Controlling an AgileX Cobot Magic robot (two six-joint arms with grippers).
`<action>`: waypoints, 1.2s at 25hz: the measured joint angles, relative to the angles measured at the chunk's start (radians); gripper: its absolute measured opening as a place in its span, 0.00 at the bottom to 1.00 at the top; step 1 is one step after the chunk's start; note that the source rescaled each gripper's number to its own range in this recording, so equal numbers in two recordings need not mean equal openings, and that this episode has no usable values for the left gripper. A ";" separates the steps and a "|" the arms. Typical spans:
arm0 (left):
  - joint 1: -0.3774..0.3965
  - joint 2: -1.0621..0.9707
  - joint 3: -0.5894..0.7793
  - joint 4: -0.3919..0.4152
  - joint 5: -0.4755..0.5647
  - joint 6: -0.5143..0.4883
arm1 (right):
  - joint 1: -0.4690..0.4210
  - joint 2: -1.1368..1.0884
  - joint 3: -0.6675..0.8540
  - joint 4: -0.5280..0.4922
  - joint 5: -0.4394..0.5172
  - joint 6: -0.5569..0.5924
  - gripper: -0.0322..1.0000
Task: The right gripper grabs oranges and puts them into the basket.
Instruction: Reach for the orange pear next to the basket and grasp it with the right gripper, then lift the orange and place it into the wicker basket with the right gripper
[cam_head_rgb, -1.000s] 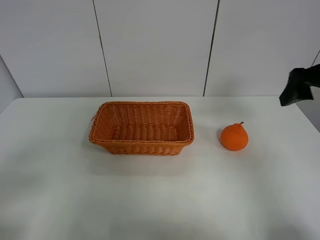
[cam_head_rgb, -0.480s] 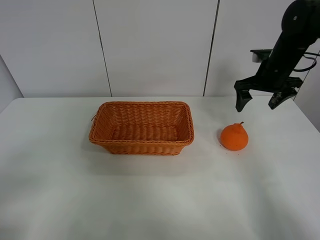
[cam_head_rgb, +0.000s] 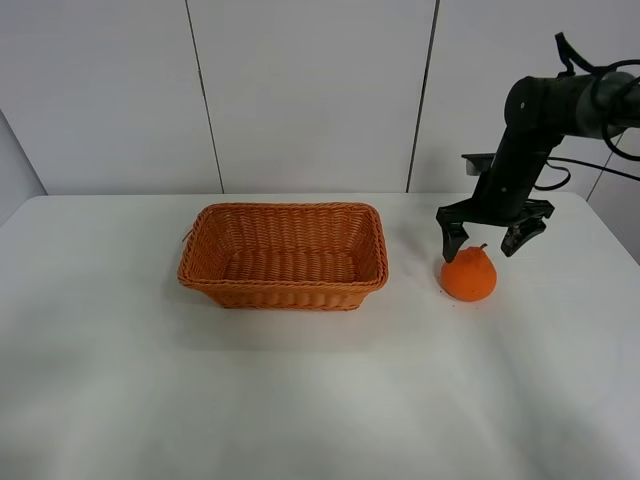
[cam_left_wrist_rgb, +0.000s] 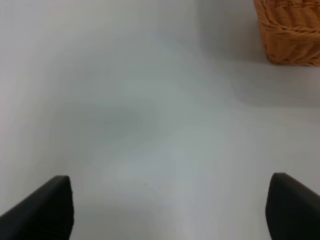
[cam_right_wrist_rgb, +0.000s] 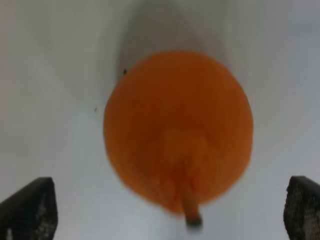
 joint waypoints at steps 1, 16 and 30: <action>0.000 0.000 0.000 0.000 0.000 0.000 | 0.000 0.014 0.000 0.000 -0.007 0.000 1.00; 0.000 0.000 0.000 0.001 0.000 0.000 | 0.000 0.137 0.000 -0.025 -0.048 0.004 0.45; 0.000 0.000 0.000 0.001 0.000 0.000 | 0.000 -0.003 -0.005 -0.027 -0.006 -0.008 0.03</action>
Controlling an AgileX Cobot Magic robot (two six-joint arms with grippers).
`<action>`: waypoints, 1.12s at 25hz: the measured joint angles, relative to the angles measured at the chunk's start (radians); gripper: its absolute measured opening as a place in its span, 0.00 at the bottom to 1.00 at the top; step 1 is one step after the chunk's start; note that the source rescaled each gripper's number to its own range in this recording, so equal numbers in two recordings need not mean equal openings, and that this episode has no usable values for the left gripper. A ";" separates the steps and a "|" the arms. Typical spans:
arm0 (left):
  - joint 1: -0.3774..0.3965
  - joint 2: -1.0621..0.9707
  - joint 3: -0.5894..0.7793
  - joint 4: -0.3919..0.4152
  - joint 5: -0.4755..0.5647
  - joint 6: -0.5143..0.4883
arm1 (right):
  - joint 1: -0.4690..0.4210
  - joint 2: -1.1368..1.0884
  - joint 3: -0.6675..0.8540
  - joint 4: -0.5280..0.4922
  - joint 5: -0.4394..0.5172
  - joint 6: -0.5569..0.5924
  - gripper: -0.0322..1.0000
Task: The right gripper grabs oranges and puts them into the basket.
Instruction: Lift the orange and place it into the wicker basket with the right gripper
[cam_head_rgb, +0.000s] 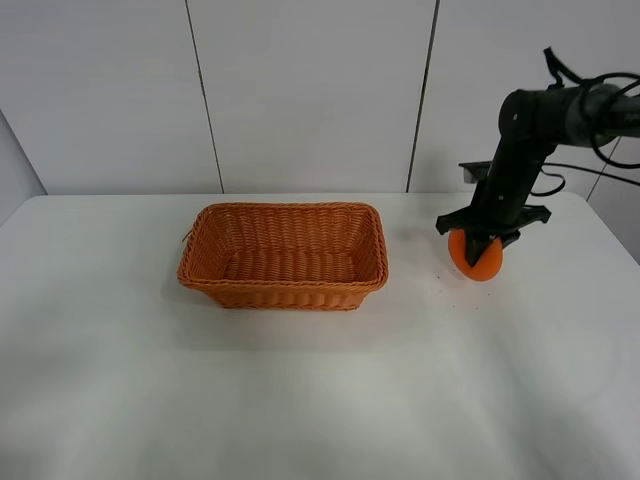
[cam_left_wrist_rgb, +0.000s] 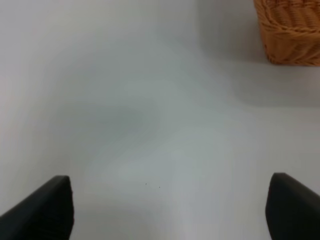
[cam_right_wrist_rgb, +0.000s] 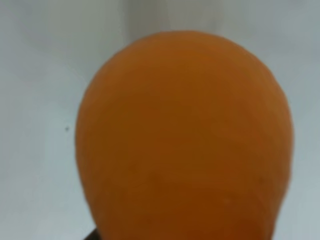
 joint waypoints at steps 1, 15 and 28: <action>0.000 0.000 0.000 0.000 0.000 0.000 | 0.000 -0.035 0.000 0.000 0.006 -0.001 0.03; 0.000 0.000 0.000 0.000 0.000 0.000 | 0.092 -0.214 -0.130 0.060 0.086 -0.007 0.03; 0.000 0.000 0.000 0.000 0.000 0.000 | 0.447 0.053 -0.382 0.063 0.044 0.011 0.03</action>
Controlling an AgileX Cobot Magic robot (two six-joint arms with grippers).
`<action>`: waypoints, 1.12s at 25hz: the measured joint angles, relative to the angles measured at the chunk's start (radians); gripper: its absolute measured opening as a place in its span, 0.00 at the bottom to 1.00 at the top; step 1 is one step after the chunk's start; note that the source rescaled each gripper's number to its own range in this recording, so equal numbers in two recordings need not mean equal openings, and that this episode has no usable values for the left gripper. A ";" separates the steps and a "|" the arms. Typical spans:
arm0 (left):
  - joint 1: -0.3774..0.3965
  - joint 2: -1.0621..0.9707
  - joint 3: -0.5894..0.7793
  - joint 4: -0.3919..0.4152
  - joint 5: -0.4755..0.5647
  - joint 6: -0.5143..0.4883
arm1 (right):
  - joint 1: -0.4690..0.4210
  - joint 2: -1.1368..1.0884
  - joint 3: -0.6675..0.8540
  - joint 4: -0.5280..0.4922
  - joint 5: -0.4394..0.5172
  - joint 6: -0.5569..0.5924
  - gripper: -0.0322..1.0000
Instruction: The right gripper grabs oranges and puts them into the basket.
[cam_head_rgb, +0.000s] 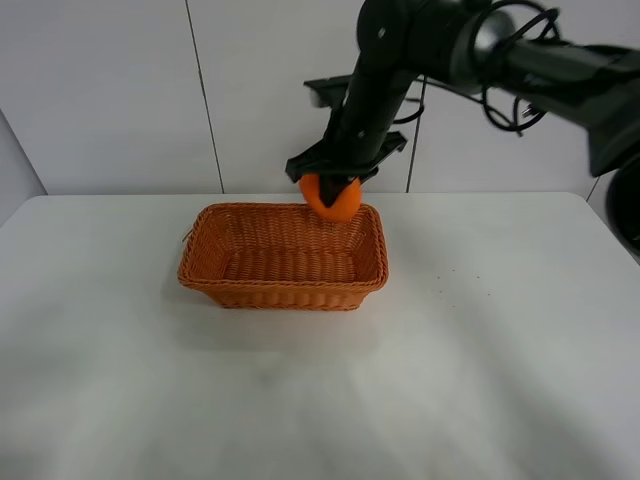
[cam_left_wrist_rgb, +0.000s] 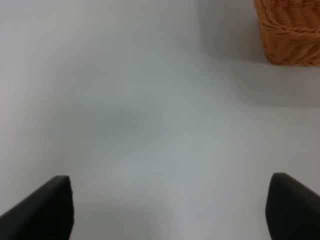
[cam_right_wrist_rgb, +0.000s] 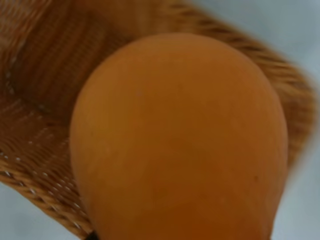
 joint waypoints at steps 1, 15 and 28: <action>0.000 0.000 0.000 0.000 0.000 0.000 | 0.011 0.025 0.000 0.000 -0.032 0.001 0.03; 0.000 0.000 0.000 0.000 0.000 0.000 | 0.042 0.166 0.000 0.042 -0.144 -0.035 0.42; 0.000 0.000 0.000 0.000 0.000 0.000 | 0.043 0.152 -0.235 0.043 0.026 -0.029 1.00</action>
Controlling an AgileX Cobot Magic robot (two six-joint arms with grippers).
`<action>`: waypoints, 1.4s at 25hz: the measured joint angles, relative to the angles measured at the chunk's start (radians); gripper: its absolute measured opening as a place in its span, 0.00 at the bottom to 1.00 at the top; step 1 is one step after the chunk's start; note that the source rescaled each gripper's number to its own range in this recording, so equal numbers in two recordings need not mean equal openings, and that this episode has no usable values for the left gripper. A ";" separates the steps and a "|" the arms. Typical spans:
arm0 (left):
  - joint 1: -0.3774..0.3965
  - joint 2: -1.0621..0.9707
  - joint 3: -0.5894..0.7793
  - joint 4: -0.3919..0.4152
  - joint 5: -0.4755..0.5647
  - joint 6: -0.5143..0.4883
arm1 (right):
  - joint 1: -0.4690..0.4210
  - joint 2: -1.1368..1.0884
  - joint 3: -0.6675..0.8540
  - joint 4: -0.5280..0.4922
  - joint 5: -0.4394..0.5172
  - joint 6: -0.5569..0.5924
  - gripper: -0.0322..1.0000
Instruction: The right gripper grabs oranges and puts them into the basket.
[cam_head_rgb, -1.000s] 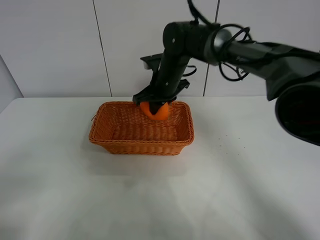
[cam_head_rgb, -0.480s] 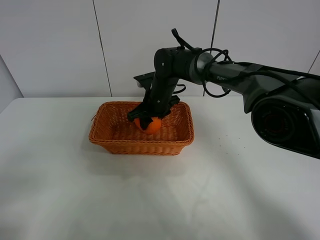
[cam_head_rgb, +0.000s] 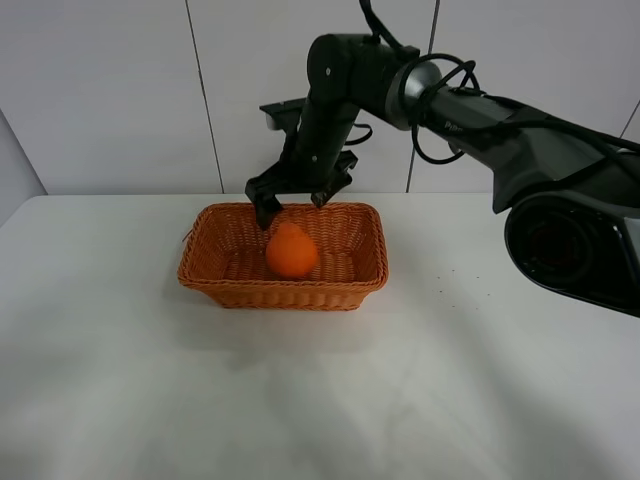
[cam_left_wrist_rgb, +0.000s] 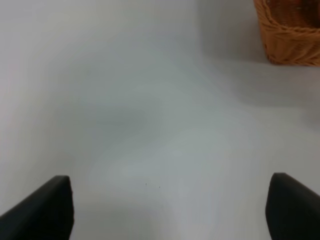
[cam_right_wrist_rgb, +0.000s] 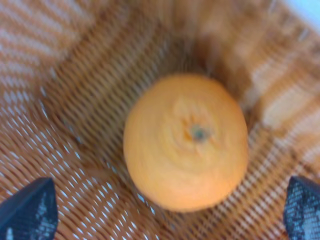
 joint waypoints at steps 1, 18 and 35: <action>0.000 0.000 0.000 0.000 0.000 0.000 | 0.000 -0.008 -0.016 -0.006 0.003 0.010 1.00; 0.000 0.000 0.000 0.000 0.000 0.000 | -0.359 -0.068 -0.037 -0.134 0.014 0.015 1.00; 0.000 0.000 0.000 -0.001 0.000 0.000 | -0.544 -0.178 0.122 -0.122 0.013 0.011 1.00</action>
